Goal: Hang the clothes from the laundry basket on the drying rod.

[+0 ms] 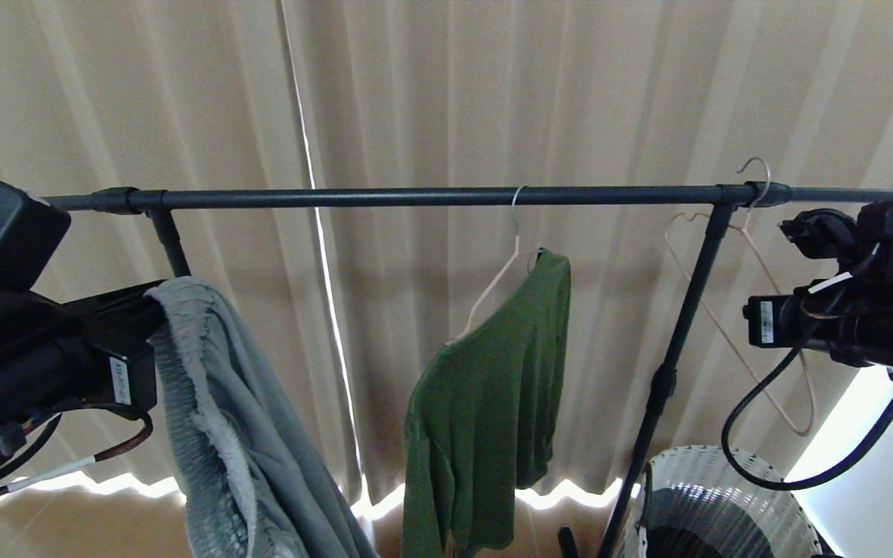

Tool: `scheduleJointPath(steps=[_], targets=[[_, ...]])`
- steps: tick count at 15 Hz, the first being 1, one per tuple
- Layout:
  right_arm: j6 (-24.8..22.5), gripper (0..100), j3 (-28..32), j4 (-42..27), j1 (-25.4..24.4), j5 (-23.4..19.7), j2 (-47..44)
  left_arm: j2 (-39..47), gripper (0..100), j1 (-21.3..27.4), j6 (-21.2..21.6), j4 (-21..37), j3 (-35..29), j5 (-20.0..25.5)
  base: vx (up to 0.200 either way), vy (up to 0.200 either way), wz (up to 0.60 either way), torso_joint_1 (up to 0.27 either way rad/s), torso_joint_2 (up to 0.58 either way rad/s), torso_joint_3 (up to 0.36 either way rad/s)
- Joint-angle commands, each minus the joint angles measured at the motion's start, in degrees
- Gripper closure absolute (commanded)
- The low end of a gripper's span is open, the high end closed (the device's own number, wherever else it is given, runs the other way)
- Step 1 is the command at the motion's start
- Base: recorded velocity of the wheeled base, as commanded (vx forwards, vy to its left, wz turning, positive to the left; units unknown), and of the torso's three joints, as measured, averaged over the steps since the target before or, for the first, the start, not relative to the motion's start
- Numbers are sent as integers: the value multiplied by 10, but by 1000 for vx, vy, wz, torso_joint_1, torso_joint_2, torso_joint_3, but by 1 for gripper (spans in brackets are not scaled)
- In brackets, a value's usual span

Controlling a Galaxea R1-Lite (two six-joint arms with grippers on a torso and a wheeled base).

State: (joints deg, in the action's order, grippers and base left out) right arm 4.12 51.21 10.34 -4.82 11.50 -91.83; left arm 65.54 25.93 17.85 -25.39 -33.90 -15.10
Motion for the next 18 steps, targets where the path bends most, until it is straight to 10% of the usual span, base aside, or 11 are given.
scheduleJointPath(steps=[1,8,18], targets=[[-1,100,-13,0,0,0,33,0,100,-1,0,0,2,0,0,0,0,0,0,0],[-3,100,-66,-1,-3,-1,102,-8,100,-2,-1,0,13,-2,0,0,0,0,0,0],[-3,100,-74,-1,-4,-2,102,-11,100,-2,-1,0,16,-3,-200,0,0,0,5,3]])
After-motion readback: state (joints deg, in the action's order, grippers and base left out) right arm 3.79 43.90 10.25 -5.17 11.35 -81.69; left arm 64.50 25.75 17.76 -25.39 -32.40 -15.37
